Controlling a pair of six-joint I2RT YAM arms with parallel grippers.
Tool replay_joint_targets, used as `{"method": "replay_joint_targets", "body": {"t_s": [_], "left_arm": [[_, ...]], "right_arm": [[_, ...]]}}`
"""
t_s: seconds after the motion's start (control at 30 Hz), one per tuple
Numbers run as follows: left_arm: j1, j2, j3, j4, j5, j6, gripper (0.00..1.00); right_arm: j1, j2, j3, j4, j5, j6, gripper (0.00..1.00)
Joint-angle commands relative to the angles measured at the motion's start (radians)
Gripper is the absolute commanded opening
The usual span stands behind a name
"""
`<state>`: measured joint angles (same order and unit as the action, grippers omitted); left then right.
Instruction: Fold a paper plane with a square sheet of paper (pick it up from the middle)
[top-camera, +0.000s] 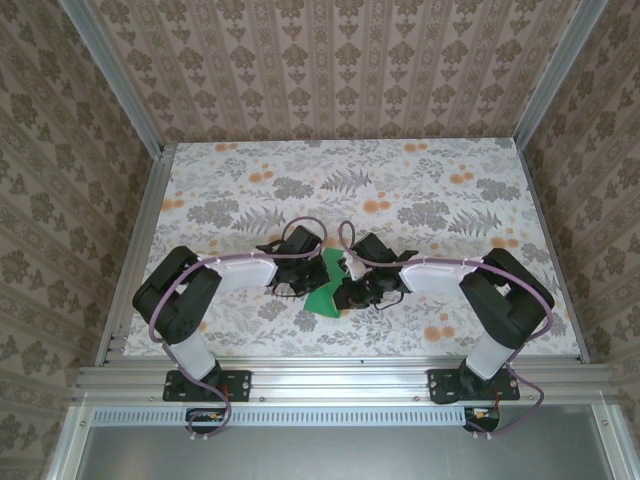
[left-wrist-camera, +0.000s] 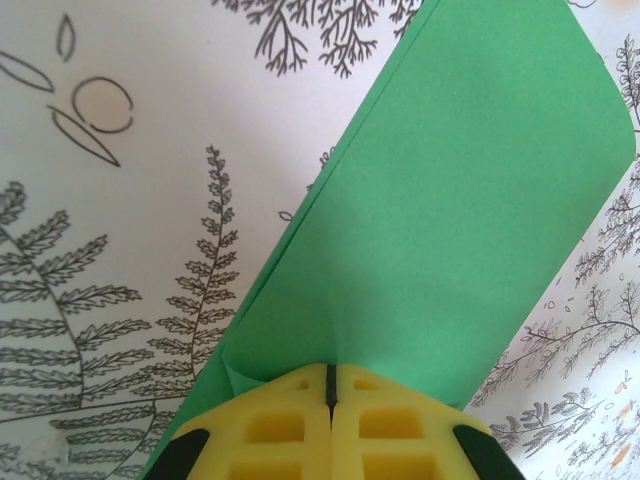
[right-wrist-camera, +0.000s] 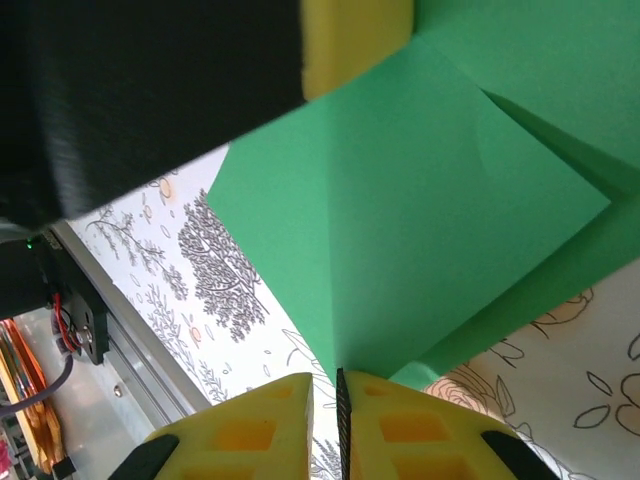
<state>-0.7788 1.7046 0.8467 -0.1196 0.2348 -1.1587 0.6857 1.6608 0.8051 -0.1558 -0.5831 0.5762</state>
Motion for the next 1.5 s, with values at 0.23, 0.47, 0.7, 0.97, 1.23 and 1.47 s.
{"method": "replay_joint_targets", "body": {"t_s": [0.23,0.47,0.7,0.97,1.23,1.47], "left_arm": [[-0.014,0.007,-0.024,-0.101,-0.026,0.005,0.0],[-0.015,0.007,-0.025,-0.101,-0.025,0.006,0.0],[-0.017,0.012,-0.021,-0.101,-0.022,0.01,0.0],[-0.022,0.025,-0.017,-0.102,-0.009,0.022,0.0],[-0.031,0.025,-0.012,-0.137,-0.012,0.044,0.0],[-0.039,0.027,-0.009,-0.13,-0.01,0.04,0.0]], "right_arm": [[0.097,-0.066,0.048,-0.107,0.157,-0.02,0.17],[0.139,-0.042,0.072,-0.167,0.298,-0.055,0.17],[0.138,-0.031,0.082,-0.175,0.297,-0.061,0.17],[0.139,0.006,0.066,-0.162,0.255,-0.038,0.17],[0.128,-0.102,0.049,-0.084,0.196,0.033,0.19],[0.105,-0.075,0.039,-0.018,0.141,0.073,0.19]]}}
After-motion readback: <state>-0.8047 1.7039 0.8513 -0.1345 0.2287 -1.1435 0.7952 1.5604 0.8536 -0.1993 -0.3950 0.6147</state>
